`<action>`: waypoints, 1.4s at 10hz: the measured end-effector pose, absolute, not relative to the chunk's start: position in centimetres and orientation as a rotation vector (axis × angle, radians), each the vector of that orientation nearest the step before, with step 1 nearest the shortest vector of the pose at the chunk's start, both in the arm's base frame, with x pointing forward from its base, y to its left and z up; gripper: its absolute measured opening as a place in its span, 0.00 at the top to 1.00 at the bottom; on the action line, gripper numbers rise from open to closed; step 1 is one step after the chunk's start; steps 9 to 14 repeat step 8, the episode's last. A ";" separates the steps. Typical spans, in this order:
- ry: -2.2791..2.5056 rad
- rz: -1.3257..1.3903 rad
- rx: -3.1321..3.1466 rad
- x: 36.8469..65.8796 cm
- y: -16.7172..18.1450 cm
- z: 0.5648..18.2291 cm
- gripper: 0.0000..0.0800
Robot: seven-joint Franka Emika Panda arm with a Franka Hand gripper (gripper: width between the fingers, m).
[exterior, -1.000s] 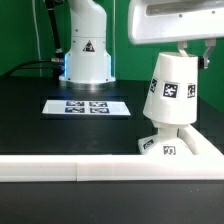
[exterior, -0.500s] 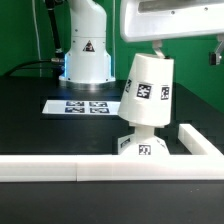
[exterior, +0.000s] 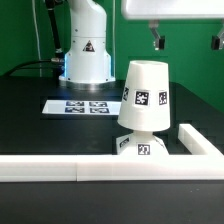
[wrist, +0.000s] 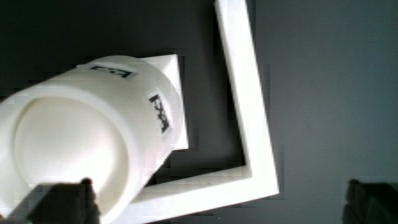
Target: Assemble lamp
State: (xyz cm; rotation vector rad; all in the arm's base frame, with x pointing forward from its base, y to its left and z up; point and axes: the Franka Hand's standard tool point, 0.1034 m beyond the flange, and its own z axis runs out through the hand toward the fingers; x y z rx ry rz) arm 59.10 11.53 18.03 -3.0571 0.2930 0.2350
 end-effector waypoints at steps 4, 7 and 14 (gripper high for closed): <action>0.317 0.240 -3.116 58.1 15.0 17.6 0.13; 0.301 0.242 -3.112 58.1 14.9 17.6 0.13; 0.301 0.242 -3.112 58.1 14.8 17.6 0.13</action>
Offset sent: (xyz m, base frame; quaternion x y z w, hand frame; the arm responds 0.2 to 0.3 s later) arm -0.0155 0.0237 -0.0142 -0.0956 0.0502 0.0519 0.9928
